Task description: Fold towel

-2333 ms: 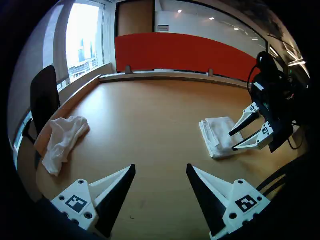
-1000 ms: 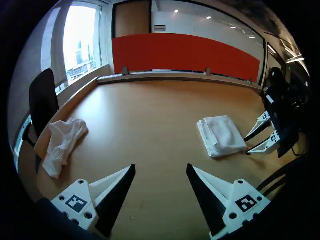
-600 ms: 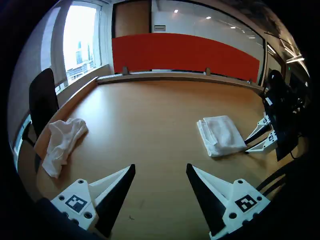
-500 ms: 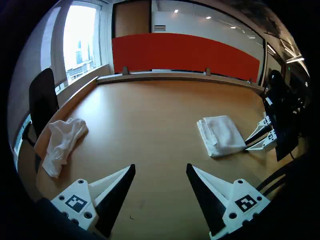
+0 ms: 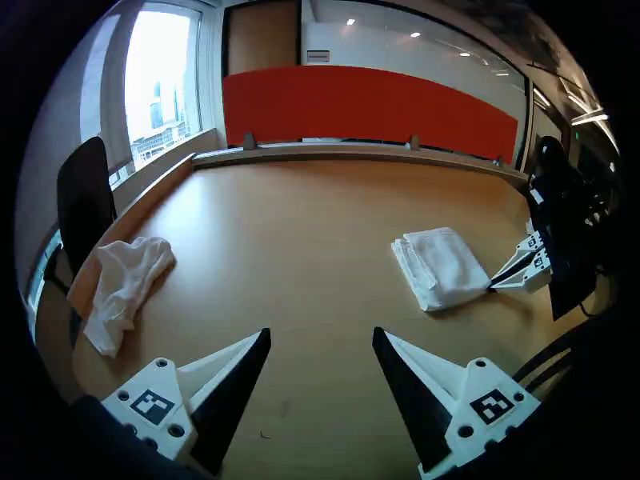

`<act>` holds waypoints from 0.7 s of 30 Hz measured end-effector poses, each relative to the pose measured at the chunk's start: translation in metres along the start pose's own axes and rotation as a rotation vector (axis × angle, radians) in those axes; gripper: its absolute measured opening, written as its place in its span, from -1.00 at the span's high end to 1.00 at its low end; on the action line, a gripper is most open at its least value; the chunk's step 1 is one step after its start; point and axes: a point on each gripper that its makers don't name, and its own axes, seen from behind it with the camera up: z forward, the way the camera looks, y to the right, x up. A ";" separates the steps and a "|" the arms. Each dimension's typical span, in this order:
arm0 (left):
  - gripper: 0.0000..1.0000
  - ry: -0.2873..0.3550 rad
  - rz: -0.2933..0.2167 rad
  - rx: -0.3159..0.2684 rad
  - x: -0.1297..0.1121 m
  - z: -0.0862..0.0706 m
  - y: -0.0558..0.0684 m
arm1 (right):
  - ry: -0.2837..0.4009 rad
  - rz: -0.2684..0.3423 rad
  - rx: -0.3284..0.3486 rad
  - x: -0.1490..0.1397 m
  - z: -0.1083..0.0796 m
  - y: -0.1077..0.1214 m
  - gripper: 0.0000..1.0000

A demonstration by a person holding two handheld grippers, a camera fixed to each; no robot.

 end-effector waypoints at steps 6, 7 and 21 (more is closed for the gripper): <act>-0.89 -0.002 -0.006 -0.003 -0.001 0.000 0.000 | 0.007 -0.008 -0.009 0.005 -0.005 0.002 0.94; -0.89 -0.002 -0.008 -0.004 -0.001 0.000 0.000 | 0.009 -0.008 -0.012 0.007 -0.006 0.003 0.94; -0.89 0.013 -0.012 -0.006 0.003 0.000 -0.006 | 0.099 -0.038 -0.066 0.070 -0.035 0.027 0.94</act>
